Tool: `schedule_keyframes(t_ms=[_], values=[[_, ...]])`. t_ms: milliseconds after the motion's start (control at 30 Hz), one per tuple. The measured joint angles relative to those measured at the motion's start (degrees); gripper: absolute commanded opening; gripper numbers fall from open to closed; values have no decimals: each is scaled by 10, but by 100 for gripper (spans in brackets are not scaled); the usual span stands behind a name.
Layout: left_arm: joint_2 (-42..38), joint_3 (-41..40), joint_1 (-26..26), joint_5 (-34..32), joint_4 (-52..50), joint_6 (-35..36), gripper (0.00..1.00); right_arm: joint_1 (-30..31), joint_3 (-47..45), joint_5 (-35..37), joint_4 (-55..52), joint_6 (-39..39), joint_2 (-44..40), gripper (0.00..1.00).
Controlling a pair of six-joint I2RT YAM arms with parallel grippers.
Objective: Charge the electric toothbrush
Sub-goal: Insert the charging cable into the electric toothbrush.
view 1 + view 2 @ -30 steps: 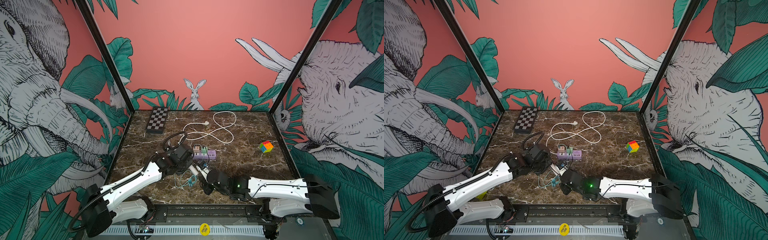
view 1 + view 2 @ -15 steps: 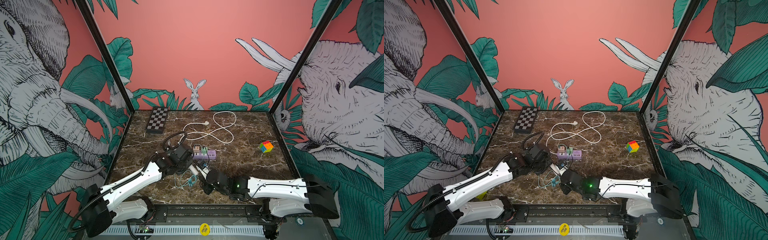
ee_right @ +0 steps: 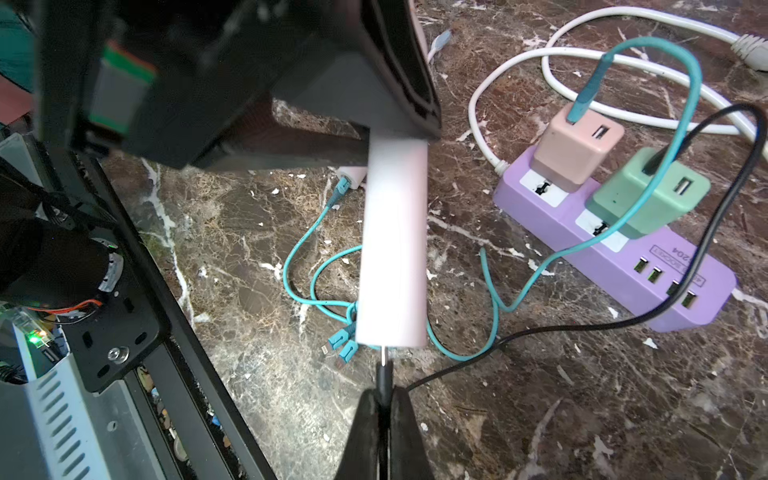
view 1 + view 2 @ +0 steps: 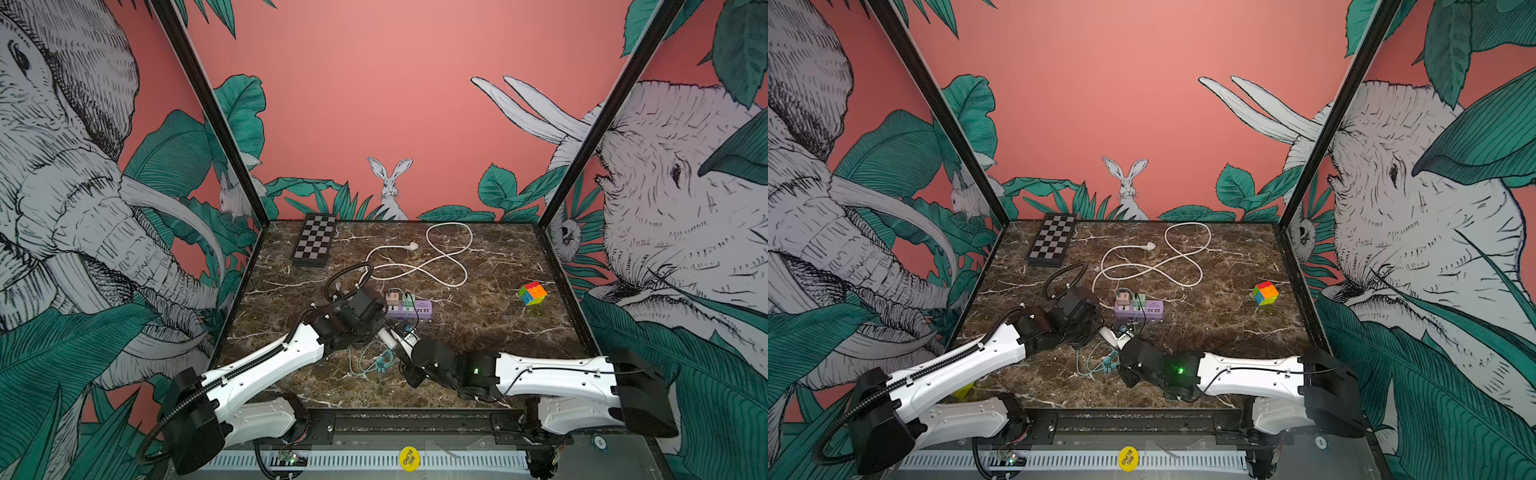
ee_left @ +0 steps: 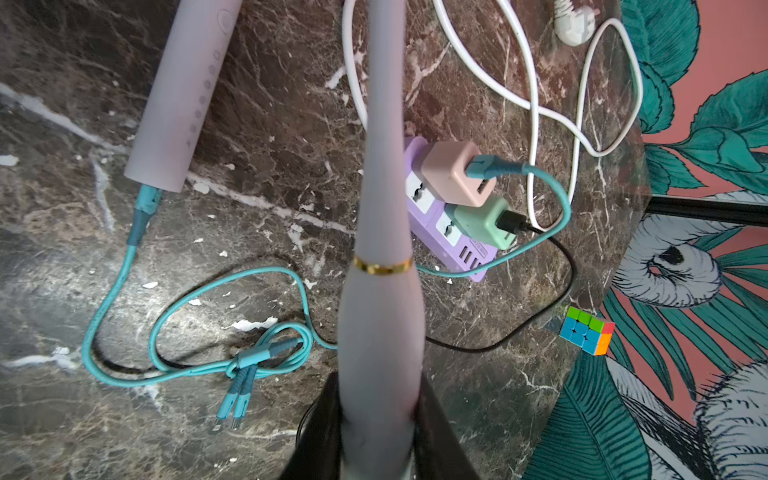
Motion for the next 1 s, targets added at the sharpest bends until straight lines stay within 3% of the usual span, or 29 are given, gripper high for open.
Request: schedule_keyframes(t_ms=[1000], values=[[-21, -19, 2, -7, 14, -9, 0, -3, 0, -2, 14, 18, 9, 0]])
